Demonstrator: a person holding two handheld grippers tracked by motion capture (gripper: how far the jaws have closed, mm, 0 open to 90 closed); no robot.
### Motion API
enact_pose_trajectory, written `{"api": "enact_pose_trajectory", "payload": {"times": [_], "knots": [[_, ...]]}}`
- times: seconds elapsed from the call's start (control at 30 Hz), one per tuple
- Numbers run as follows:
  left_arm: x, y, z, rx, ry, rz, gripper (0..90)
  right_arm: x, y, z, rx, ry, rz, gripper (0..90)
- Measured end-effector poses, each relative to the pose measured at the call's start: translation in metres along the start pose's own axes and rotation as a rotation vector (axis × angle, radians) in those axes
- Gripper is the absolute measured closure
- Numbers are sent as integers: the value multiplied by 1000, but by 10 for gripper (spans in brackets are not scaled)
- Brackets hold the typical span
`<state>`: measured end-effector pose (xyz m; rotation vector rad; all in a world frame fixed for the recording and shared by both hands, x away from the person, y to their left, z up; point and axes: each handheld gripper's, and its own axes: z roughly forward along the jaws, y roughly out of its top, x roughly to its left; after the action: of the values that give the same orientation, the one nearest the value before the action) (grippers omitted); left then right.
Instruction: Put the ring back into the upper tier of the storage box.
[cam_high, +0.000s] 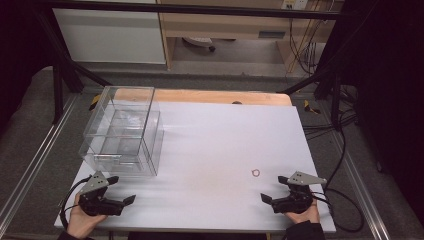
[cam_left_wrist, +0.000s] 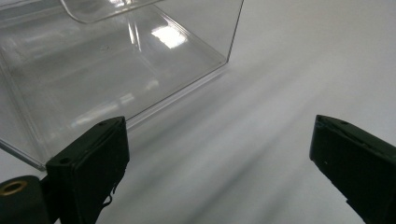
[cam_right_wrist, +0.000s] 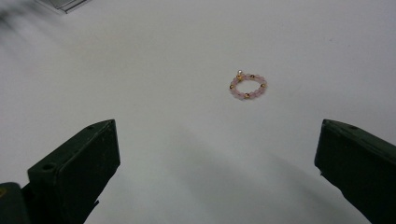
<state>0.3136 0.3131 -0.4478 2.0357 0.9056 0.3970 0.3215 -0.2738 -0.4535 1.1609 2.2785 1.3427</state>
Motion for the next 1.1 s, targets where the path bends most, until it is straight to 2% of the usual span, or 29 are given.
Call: {"api": "enact_pose_trajectory", "payload": {"times": [0.5,1.1], "knots": [[0,-2,-1,-7,1,-9,47,1,1,4,21,-8,1,6],[0,-2,0,-5,7,-17,47,5,15,16,26,-34,-12,7]]}}
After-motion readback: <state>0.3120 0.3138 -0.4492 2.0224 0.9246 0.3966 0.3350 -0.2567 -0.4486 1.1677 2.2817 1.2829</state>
